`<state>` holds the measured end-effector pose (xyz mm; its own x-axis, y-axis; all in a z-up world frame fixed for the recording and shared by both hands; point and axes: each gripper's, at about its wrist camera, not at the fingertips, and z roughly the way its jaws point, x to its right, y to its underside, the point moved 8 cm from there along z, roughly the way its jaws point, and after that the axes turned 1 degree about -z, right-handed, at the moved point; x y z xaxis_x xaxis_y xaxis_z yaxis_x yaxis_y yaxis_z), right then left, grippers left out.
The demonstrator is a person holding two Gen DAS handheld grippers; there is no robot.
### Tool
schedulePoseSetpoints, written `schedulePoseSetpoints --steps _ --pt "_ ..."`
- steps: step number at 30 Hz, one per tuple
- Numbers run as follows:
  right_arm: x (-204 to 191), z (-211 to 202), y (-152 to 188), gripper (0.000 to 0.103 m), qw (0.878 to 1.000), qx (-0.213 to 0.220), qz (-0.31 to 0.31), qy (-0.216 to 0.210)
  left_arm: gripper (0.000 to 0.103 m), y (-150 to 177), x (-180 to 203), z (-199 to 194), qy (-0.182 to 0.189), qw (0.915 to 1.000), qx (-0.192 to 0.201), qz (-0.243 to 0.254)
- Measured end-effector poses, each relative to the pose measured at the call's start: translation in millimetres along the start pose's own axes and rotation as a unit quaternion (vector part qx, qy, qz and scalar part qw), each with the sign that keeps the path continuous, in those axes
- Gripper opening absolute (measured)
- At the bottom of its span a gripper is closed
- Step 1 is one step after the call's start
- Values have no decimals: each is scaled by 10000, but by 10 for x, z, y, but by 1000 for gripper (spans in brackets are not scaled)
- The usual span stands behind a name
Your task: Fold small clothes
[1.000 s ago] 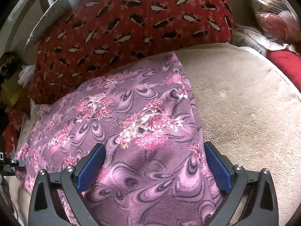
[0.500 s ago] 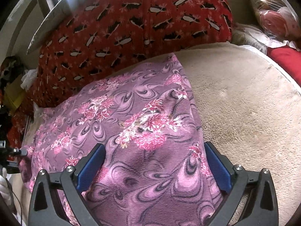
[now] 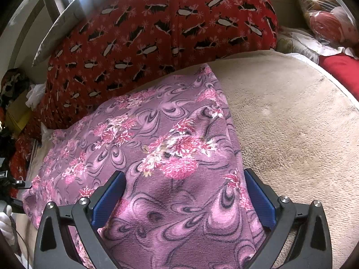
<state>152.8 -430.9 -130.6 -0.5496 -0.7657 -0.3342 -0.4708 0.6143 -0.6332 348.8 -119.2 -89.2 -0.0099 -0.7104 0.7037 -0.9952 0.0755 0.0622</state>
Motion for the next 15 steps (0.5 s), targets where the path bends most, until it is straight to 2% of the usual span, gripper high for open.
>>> schedulePoseSetpoints --steps 3,7,8,9,10,11,12,13,15 --pt "-2 2 1 103 10000 3 2 0 64 -86 92 40 73 10000 -30 29" --pt "1 3 4 103 10000 6 7 -7 63 -109 150 220 -452 9985 -88 287" --pt "4 0 5 103 10000 8 9 -10 60 -91 156 252 -673 9969 -68 390" --pt "3 -1 4 103 10000 11 12 -13 50 -69 161 251 -844 9952 -26 498" --pt "2 -1 3 103 10000 14 16 -18 35 -50 189 247 -1004 9929 6 641" --pt "6 -3 4 103 10000 17 23 -24 31 -20 220 243 -1159 9903 30 766" --pt "6 -5 5 103 10000 20 29 -28 19 -4 239 219 -1248 9887 84 825" --pt "5 -4 5 103 10000 18 32 -29 15 13 265 176 -1271 9881 128 857" --pt "9 -4 8 103 10000 14 35 -27 15 43 363 49 -1075 9908 259 784"
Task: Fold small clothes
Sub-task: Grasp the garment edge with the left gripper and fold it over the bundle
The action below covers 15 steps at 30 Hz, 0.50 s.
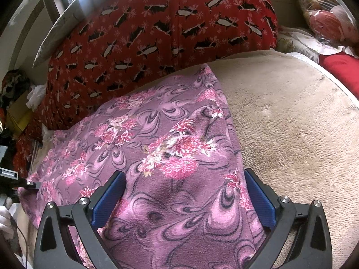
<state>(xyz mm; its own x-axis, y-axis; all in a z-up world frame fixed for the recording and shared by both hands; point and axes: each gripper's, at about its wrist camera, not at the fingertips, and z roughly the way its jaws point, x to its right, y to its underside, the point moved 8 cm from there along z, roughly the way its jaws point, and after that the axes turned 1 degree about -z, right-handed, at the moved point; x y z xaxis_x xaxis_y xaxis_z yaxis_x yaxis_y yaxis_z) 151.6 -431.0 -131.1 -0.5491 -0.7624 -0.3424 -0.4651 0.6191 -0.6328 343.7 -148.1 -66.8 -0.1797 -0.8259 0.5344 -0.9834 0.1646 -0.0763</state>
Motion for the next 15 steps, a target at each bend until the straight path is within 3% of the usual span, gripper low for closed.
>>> schedulePoseSetpoints --steps 4,8,15 --pt "-11 9 -8 103 9999 -128 -21 73 13 22 362 -314 513 9983 285 -8" --pt "-43 -12 -63 100 9988 -427 -154 185 12 109 795 -448 594 9968 442 298" --pt "266 -330 -230 100 9996 -197 44 221 12 343 1490 -373 684 9941 425 724"
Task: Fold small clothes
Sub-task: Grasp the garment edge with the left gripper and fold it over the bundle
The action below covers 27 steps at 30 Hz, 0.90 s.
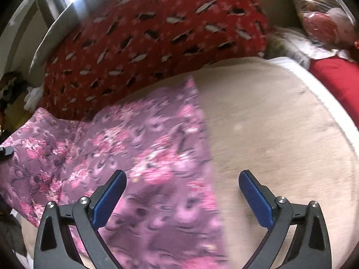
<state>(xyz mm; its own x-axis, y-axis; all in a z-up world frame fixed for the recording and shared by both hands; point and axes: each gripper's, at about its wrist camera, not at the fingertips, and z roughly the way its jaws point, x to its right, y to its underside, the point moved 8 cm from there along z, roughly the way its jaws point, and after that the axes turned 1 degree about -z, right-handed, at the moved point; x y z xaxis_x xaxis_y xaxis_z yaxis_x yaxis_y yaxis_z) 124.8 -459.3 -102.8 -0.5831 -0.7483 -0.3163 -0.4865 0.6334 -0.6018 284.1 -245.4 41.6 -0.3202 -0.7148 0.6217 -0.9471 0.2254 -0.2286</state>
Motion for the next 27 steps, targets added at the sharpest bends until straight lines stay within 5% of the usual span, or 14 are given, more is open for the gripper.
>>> schedulePoseSetpoints --steps 6,12,20,24,27 --pt "361 51 94 102 9987 -231 -239 380 11 167 382 222 44 9996 -208 205" --pt "310 90 183 103 9953 30 -679 689 12 369 651 648 -64 9974 -599 399" --pt "364 45 180 103 9977 189 -508 401 24 711 631 1458 -324 9907 -1318 121" --pt "354 54 181 103 9977 201 -518 397 41 789 568 1463 228 9868 -1533 -466" --pt "364 63 174 103 9980 207 -487 345 41 791 532 1286 477 9861 -1490 -569"
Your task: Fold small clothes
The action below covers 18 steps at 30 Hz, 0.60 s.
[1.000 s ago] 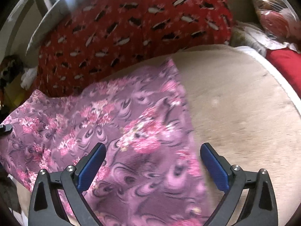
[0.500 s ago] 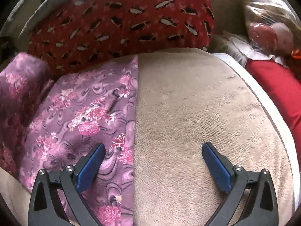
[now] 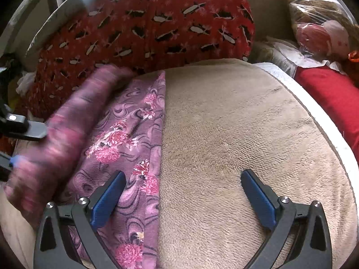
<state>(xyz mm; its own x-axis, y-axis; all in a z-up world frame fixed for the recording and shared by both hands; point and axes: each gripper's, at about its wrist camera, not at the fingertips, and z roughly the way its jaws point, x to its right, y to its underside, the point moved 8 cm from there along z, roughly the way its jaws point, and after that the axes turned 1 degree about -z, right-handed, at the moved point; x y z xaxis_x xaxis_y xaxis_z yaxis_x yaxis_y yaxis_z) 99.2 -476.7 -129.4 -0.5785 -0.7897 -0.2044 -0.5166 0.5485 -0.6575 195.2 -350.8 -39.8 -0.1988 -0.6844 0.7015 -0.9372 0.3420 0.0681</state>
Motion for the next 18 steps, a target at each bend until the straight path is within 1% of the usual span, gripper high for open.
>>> schedulePoseSetpoints --steps 2,3,4,5,7,8,9,10,11,12,13,14,16,18 --pt "4 2 -4 103 10000 -1 9 -20 41 -22 -61 -225 56 9997 222 45" --pt "5 -3 -6 103 10000 -3 20 -41 44 -42 -118 -330 38 9994 336 32" --pt "9 -14 -9 103 9999 -28 49 -91 49 -70 -190 -430 -1 9990 452 -4" --pt "17 -23 -21 102 9998 -92 87 -154 51 -105 -304 -554 -79 9981 604 -63" --pt "87 -94 -83 89 9990 -208 299 -241 52 -175 -524 -715 -302 9961 814 -147" --pt "160 -156 -138 78 9986 -137 473 -184 52 -196 -592 -724 -363 9955 858 -176" --pt "236 -240 -212 78 9974 -9 704 -157 52 -212 -687 -740 -389 9949 900 -238" --pt "277 -353 -330 78 9945 206 974 -314 52 -214 -751 -720 -335 9949 895 -313" --pt "234 -410 -414 78 9924 320 1059 -540 52 -215 -796 -671 -264 9952 872 -362" --pt "156 -427 -478 78 9912 322 1036 -758 52 -202 -818 -635 -216 9954 846 -386" --pt "2 -409 -542 78 9903 218 901 -1032 52 -183 -850 -599 -197 9957 824 -383" --pt "-143 -366 -573 78 9899 97 751 -1195 52 -174 -852 -573 -200 9959 806 -366" --pt "-456 -219 -552 78 9892 -214 439 -1384 52 -154 -838 -531 -207 9963 767 -315" --pt "-689 -4 -417 78 9858 -734 250 -1493 52 -144 -817 -556 -190 9965 762 -290"
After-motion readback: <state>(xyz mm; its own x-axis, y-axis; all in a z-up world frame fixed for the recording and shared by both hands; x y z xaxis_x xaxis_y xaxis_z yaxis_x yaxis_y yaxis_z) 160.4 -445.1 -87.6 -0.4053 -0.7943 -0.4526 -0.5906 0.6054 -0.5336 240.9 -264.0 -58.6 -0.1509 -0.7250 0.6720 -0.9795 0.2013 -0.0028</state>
